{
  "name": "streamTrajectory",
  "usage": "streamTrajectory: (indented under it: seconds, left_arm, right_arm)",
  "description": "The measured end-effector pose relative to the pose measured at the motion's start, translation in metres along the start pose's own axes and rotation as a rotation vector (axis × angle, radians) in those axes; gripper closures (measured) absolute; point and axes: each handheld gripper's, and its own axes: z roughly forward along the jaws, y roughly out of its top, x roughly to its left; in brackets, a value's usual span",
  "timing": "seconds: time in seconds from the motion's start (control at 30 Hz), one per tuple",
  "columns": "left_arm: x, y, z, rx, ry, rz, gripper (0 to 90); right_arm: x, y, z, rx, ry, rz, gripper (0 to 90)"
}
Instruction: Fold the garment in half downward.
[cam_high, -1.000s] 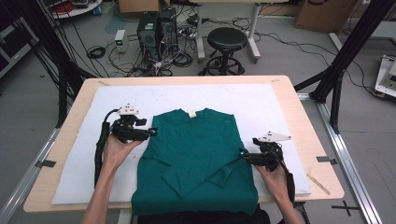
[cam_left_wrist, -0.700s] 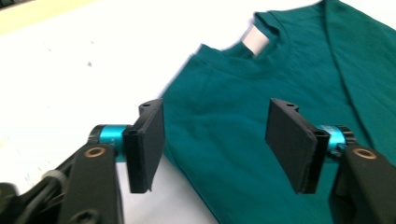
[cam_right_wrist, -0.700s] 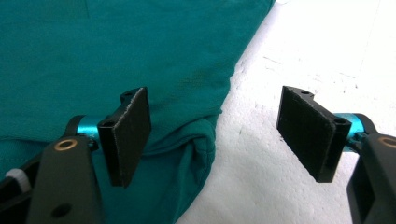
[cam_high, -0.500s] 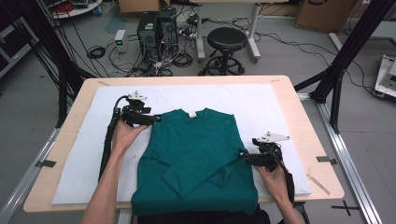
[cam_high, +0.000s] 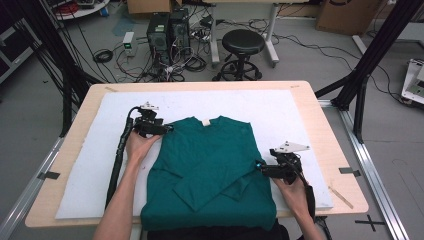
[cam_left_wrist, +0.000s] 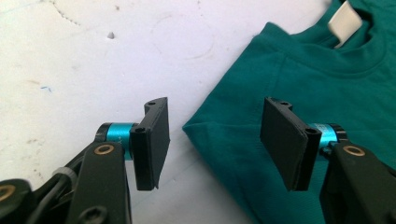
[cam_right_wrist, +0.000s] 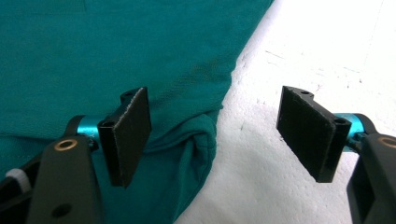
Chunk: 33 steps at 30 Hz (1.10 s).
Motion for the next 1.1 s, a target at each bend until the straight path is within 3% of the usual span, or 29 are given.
streamTrajectory:
  seconds: [0.17,0.3,0.47,0.73,0.93,1.1]
  left_arm:
    - [0.002,-0.004,0.005,0.011,-0.004,-0.005,44.7]
    - [0.001,-0.010,0.004,-0.028,0.009,0.010,48.3]
    - [-0.003,-0.012,0.003,-0.034,-0.013,0.039,57.2]
    - [-0.002,-0.013,0.002,-0.034,-0.039,0.022,63.1]
    - [-0.005,-0.014,0.001,-0.036,-0.070,0.052,77.1]
    - [-0.003,-0.014,0.001,-0.038,-0.087,0.032,81.5]
  right_arm:
    - [0.000,0.000,0.000,0.003,0.001,0.002,26.7]
    - [-0.001,0.000,0.000,0.004,0.003,0.011,26.8]
    - [-0.001,0.000,0.001,0.010,0.002,0.010,26.9]
    - [0.000,0.000,0.001,0.013,0.003,0.003,26.9]
    - [-0.001,0.000,0.001,0.013,0.008,0.011,26.9]
    - [-0.001,0.000,0.001,0.010,0.008,0.011,26.9]
